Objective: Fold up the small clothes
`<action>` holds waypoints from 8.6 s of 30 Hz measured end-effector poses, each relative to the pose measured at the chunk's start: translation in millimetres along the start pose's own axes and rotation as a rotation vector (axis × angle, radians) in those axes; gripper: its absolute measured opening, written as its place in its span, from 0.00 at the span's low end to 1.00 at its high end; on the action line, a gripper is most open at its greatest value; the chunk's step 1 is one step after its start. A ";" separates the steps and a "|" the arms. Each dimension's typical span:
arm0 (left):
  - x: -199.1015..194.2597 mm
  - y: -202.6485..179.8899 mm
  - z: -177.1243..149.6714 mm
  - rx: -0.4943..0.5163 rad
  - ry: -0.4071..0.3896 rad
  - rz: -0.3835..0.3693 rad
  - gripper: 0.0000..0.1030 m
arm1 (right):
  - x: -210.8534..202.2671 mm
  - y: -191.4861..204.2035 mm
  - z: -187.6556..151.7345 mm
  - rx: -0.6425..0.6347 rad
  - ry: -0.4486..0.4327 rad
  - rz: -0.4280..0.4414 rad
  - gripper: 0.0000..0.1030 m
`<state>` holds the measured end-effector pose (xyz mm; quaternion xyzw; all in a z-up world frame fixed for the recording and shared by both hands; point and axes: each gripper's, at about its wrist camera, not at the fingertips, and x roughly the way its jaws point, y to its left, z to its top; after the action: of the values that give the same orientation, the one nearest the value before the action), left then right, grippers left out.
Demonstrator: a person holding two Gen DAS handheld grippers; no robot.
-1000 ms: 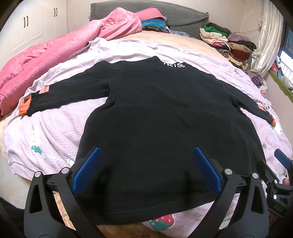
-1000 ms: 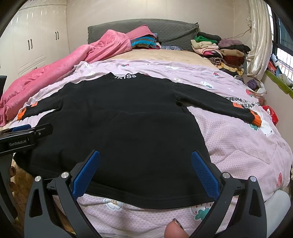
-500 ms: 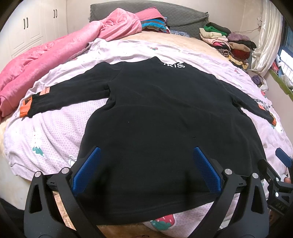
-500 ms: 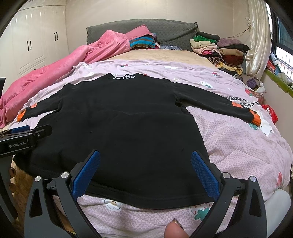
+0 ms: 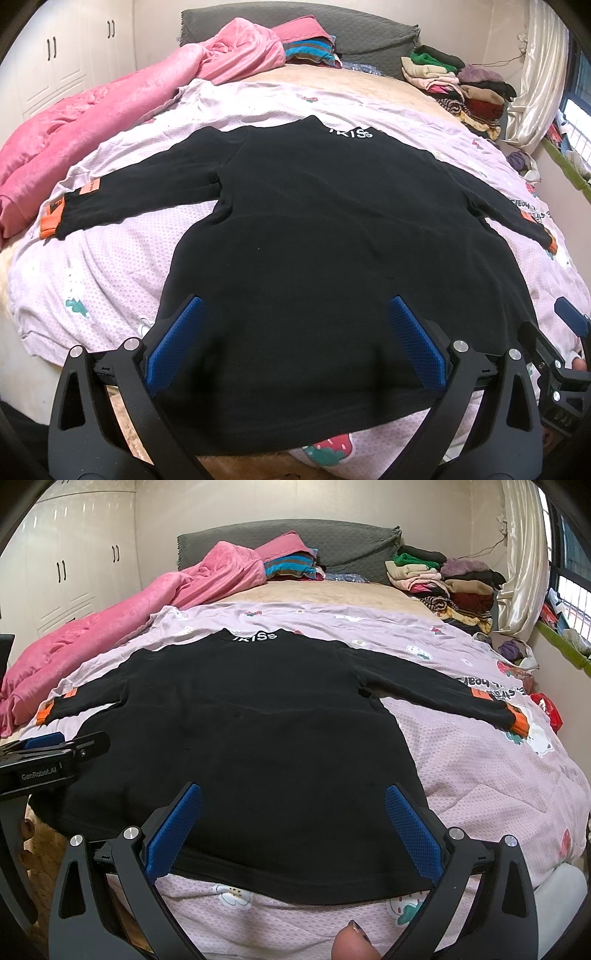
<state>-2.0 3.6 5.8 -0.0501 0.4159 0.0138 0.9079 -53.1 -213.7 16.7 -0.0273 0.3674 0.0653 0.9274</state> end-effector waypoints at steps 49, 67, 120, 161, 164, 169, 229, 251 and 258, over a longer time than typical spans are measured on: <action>61.0 -43.9 114.3 0.046 0.031 -0.039 0.91 | 65.6 -53.4 101.5 0.138 -0.050 -0.079 0.96; 93.9 -81.8 141.4 0.095 0.048 -0.085 0.91 | 92.3 -152.5 107.5 0.330 -0.010 -0.222 0.96; 150.0 -42.8 181.6 0.012 0.014 -0.095 0.91 | 107.3 -294.3 121.3 0.594 -0.218 -0.169 0.12; 157.3 13.6 171.3 -0.250 0.124 -0.482 0.91 | 150.3 -44.6 169.1 0.149 -0.121 0.104 0.12; 161.9 11.4 168.1 -0.254 0.145 -0.496 0.91 | 161.9 -30.8 163.4 0.135 -0.086 0.124 0.14; 169.8 10.0 164.8 -0.276 0.181 -0.546 0.91 | 175.8 -9.8 153.2 0.106 -0.035 0.160 0.18; 119.0 39.0 145.2 -0.173 0.006 -0.460 0.05 | 119.6 -69.2 116.0 0.213 -0.013 0.015 0.62; 140.1 34.4 133.3 -0.081 0.050 -0.295 0.08 | 198.3 -49.0 148.1 0.077 0.119 0.048 0.62; 165.7 33.9 117.0 -0.086 0.160 -0.224 0.17 | 221.8 -61.3 131.4 0.088 0.236 0.010 0.62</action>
<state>192.3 46.5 -46.3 -0.1358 0.4779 -0.0740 0.8647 204.7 -238.9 -39.3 0.0078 0.4768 0.0498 0.8776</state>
